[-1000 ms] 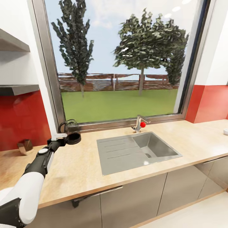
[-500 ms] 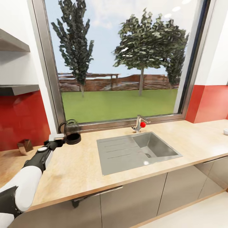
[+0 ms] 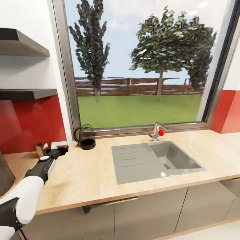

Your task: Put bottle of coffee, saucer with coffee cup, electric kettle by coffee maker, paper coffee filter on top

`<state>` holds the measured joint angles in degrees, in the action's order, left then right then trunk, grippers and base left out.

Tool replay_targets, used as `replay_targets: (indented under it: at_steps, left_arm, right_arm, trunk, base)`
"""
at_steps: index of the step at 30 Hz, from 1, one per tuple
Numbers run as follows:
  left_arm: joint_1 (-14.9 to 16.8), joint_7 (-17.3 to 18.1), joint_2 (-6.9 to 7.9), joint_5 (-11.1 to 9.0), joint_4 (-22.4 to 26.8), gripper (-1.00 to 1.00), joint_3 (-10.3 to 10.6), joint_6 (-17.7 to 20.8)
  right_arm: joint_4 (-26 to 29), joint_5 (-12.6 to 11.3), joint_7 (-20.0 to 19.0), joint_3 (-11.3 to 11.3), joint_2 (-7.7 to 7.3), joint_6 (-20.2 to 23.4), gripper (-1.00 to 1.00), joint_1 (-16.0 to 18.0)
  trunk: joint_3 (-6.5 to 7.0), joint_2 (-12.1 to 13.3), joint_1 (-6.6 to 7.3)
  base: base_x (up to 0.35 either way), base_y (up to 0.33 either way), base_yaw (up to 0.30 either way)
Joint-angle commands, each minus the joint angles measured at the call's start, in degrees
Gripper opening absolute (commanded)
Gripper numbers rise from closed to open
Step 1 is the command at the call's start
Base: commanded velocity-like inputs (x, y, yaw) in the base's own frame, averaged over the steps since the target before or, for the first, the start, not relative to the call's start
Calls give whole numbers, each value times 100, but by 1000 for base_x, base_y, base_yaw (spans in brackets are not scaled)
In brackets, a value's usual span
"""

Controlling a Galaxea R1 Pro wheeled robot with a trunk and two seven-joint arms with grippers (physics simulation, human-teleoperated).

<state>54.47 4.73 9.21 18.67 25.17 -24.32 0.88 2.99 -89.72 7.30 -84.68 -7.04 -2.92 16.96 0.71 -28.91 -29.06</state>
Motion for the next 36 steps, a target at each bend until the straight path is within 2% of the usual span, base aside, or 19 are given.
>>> replay_targets:
  at_steps: [1,13,16,20,21,24,25,36]
  left_arm:
    - [3,45,-10,49,5,100,-51,9]
    - [7,42,-52,43,6,100,-63,-35]
    - [10,9,-58,41,0,100,-64,-216]
    - [11,-4,-75,41,-2,100,-65,-257]
    - [7,-7,-143,38,-37,100,-65,-263]
    - [3,-3,-182,-1,-83,100,-59,-263]
    - [2,1,-199,-159,-91,100,-52,-263]
    - [2,1,-200,-188,-91,100,-38,-263]
  right_arm:
    - [27,-54,43,-49,-8,-16,100,0]
    - [18,-54,44,-49,-26,-5,100,-8]
    - [40,-5,33,-59,-12,289,100,-495]
    - [66,59,33,-59,21,377,100,-790]
    - [78,71,35,-58,90,392,100,-847]
    - [79,76,35,-56,102,389,100,-851]
    - [79,85,28,-47,222,389,100,-853]
    - [79,78,28,-49,247,385,100,-853]
  trunk:
    - [-2,-3,-2]
    - [-2,-3,-2]
    - [-2,-3,-2]
    - [-2,-3,-2]
    - [3,-3,-2]
    - [10,-3,-2]
    - [10,-3,-2]
    - [10,-3,-2]
  base:
    - [0,0,276]
    - [15,-5,248]
    - [107,-53,25]
    - [23,-11,5]
    - [45,0,-38]
    - [152,0,-18]
    - [323,0,-1]
    - [295,0,0]
